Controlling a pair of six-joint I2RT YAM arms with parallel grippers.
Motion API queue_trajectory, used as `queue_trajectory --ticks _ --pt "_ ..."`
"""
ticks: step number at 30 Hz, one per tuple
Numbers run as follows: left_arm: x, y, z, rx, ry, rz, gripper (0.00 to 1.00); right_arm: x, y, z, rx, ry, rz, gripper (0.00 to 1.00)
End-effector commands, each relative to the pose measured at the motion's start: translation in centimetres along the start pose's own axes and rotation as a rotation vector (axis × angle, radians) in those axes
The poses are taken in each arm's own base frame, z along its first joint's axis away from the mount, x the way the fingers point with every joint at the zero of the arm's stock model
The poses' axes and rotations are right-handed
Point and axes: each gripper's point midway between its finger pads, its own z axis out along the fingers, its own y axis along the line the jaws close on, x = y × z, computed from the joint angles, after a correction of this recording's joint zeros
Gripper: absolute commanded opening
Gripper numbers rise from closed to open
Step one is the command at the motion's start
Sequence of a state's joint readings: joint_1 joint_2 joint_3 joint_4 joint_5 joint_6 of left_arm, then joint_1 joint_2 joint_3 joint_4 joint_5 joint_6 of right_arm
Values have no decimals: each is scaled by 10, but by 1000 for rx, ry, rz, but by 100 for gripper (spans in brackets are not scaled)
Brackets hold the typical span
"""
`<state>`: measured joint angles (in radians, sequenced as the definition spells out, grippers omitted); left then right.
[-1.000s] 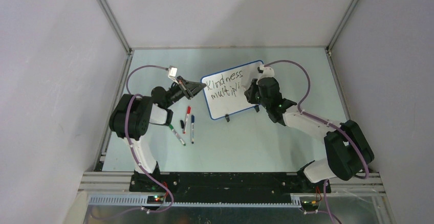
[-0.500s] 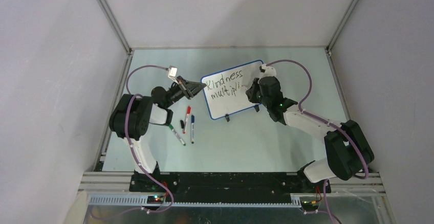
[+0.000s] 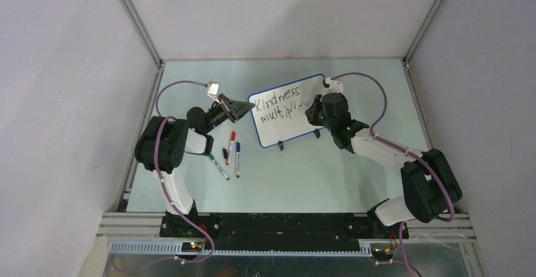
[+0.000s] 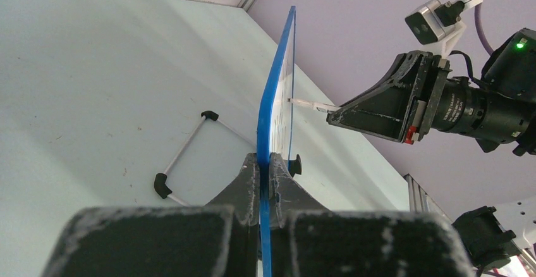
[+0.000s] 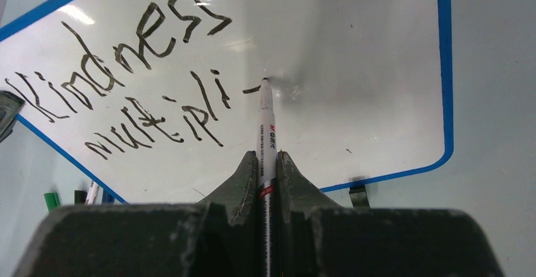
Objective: Write a sentence on the whiteboard
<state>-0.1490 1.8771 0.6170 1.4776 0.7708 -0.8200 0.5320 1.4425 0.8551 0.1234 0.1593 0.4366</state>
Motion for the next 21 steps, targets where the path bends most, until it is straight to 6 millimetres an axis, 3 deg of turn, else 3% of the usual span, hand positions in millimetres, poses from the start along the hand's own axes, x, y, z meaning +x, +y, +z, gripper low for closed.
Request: queue_trajectory --ticks 1,21 --pt "-16 -18 0 62 -30 103 0 -29 11 1 -23 -65 15 0" --pt "-16 -19 0 64 -30 104 0 -25 19 2 -64 -40 4 0"
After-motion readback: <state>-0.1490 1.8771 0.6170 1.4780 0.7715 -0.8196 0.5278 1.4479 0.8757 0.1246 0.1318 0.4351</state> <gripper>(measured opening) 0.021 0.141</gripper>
